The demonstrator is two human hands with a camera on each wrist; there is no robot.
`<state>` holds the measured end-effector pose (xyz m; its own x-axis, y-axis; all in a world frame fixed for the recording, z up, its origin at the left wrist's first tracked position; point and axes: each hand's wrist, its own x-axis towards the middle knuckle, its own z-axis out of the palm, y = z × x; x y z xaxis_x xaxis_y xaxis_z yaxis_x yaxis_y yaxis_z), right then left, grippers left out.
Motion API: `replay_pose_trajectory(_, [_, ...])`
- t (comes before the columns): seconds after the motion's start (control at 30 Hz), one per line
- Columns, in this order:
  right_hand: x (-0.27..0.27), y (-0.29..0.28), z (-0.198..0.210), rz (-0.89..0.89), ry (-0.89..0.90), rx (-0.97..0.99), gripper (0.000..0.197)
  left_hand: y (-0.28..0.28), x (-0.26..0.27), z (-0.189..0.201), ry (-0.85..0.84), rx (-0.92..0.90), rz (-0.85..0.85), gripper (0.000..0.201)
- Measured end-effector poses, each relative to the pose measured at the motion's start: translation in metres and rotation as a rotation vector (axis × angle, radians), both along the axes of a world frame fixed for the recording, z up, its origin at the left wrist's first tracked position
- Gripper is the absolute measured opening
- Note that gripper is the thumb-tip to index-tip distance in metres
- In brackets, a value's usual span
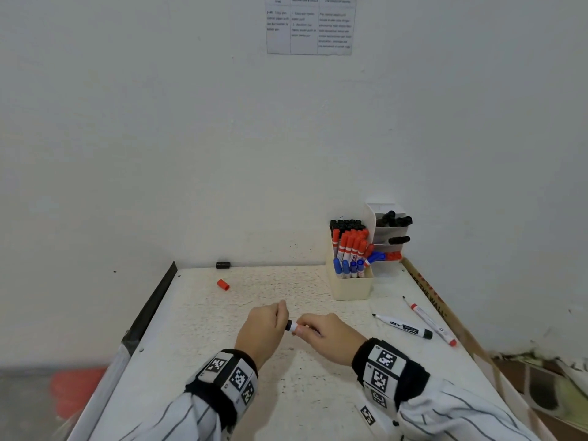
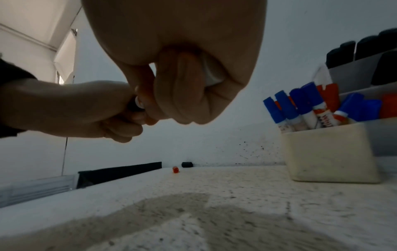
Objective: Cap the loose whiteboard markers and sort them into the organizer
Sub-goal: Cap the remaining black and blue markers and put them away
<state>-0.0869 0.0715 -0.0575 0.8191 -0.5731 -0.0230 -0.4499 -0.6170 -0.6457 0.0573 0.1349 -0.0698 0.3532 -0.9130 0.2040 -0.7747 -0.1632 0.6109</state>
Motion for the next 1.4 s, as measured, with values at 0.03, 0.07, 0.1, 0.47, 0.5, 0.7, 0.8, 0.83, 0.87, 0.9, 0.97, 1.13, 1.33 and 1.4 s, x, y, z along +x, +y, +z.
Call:
replay_pose_trajectory(0.03, [-0.004,-0.003,0.000,0.005,0.013,0.003,0.026,-0.005,-0.004,-0.003,0.019,0.016,-0.018,0.033])
replay_pose_trajectory(0.07, [-0.009,-0.006,0.000,0.004,0.024,-0.001,0.026,-0.009,-0.009,-0.005,0.056,0.028,-0.045,0.032])
replay_pose_trajectory(0.1, [-0.014,-0.010,0.001,-0.006,0.031,-0.014,0.025,-0.013,-0.016,-0.007,0.105,0.026,-0.068,0.029])
replay_pose_trajectory(0.47, [-0.120,-0.081,0.017,-0.550,-0.044,-0.207,0.024,-0.092,-0.114,-0.022,0.034,0.356,-0.376,0.037])
replay_pose_trajectory(0.5, [-0.127,-0.087,0.019,-0.589,-0.103,-0.191,0.026,-0.100,-0.121,-0.024,-0.025,0.402,-0.422,0.040])
replay_pose_trajectory(0.7, [-0.146,-0.119,0.022,-0.613,-0.348,-0.078,0.064,-0.135,-0.148,-0.031,-0.346,0.536,-0.550,0.058])
replay_pose_trajectory(0.8, [-0.145,-0.130,0.022,-0.630,-0.379,-0.111,0.054,-0.147,-0.145,-0.037,-0.463,0.540,-0.572,0.058])
replay_pose_trajectory(0.83, [-0.143,-0.134,0.023,-0.644,-0.402,-0.143,0.047,-0.150,-0.142,-0.039,-0.480,0.529,-0.569,0.057])
replay_pose_trajectory(0.87, [-0.141,-0.138,0.025,-0.655,-0.436,-0.169,0.041,-0.151,-0.139,-0.041,-0.487,0.500,-0.561,0.054])
replay_pose_trajectory(0.9, [-0.139,-0.141,0.028,-0.659,-0.478,-0.187,0.037,-0.152,-0.136,-0.043,-0.490,0.458,-0.548,0.051])
replay_pose_trajectory(0.97, [-0.131,-0.150,0.035,-0.663,-0.558,-0.245,0.032,-0.150,-0.130,-0.042,-0.496,0.381,-0.505,0.042])
replay_pose_trajectory(1.13, [-0.107,-0.171,0.051,-0.689,-0.622,-0.492,0.020,-0.143,-0.109,-0.038,-0.324,0.388,-0.428,0.034])
replay_pose_trajectory(1.33, [-0.087,-0.192,0.040,-0.697,-0.492,-0.550,0.019,-0.125,-0.067,-0.029,0.167,0.268,-0.224,0.018])
replay_pose_trajectory(1.4, [-0.083,-0.196,0.038,-0.713,-0.491,-0.527,0.019,-0.118,-0.051,-0.027,0.281,0.183,-0.154,0.012])
